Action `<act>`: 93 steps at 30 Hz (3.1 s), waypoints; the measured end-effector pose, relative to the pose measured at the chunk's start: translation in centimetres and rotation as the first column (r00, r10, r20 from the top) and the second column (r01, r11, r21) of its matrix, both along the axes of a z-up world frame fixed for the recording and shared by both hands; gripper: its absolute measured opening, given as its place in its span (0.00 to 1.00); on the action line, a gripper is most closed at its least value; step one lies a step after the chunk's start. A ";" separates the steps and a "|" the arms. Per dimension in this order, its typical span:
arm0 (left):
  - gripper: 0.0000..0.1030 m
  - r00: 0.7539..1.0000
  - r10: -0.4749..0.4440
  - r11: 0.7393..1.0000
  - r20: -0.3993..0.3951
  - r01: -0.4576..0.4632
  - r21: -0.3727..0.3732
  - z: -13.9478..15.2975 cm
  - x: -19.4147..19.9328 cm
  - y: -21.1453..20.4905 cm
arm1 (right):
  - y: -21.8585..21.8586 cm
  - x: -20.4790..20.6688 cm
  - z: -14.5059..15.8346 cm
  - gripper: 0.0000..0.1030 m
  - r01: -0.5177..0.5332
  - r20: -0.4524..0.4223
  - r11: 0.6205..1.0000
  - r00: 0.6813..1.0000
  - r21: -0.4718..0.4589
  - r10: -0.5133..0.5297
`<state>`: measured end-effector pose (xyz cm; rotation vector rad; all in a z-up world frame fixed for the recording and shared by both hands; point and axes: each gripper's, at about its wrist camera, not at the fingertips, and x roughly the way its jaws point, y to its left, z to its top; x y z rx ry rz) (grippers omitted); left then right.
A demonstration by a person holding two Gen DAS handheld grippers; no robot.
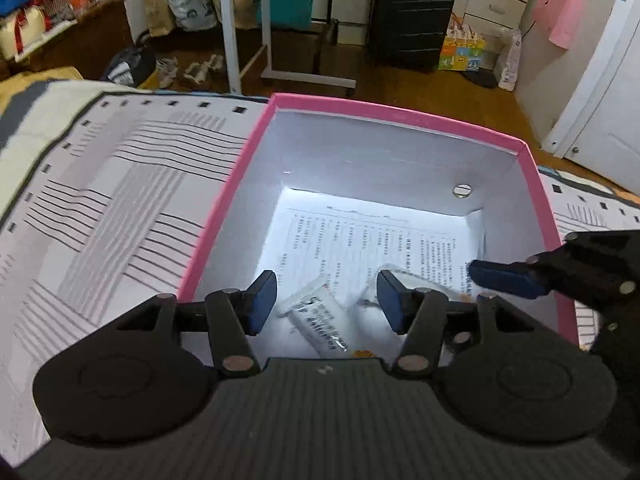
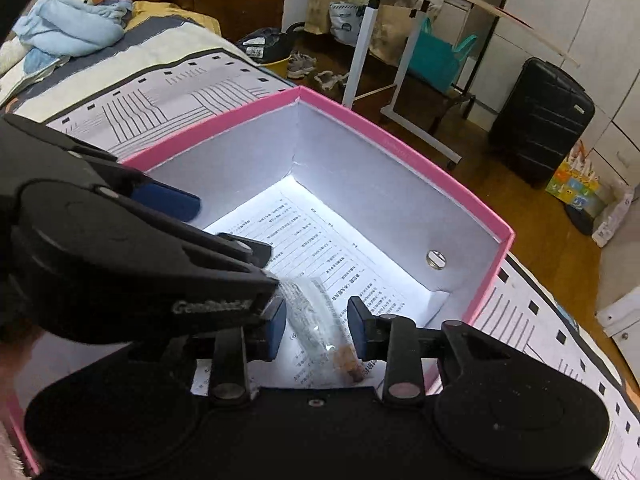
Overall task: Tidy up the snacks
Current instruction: 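Carry both white bars over the pink box and open both grippers, then move the right gripper to the clear bag of coated nuts and grasp it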
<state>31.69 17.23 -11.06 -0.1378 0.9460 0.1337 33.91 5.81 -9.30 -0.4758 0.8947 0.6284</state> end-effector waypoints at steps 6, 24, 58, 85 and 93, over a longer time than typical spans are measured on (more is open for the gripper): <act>0.54 1.000 -0.003 0.999 -0.002 0.003 -0.042 2.5 -2.4 1.0 | -1.4 -2.1 2.6 0.42 0.034 0.008 0.999 0.999 0.011 -0.034; 0.65 0.981 -0.164 0.985 0.104 0.168 -0.032 13.2 -12.7 -3.5 | -11.1 -11.6 13.4 0.65 0.090 0.045 0.981 0.994 0.172 -0.100; 0.72 0.967 -0.241 0.942 -0.087 0.211 -0.262 -2.2 -13.4 -23.7 | -28.3 -14.3 -3.7 0.85 0.004 -0.032 1.000 0.999 -0.009 -0.005; 0.29 0.987 -0.162 0.920 -0.025 0.142 -0.365 -4.5 -14.4 -23.4 | -28.2 -13.2 -5.8 0.99 -0.047 0.004 0.999 0.999 0.017 0.047; 0.26 0.977 -0.191 0.892 -0.092 0.134 -0.431 -4.3 -15.2 -22.0 | -27.6 -14.5 -4.9 0.99 -0.028 -0.086 0.999 0.996 0.018 0.029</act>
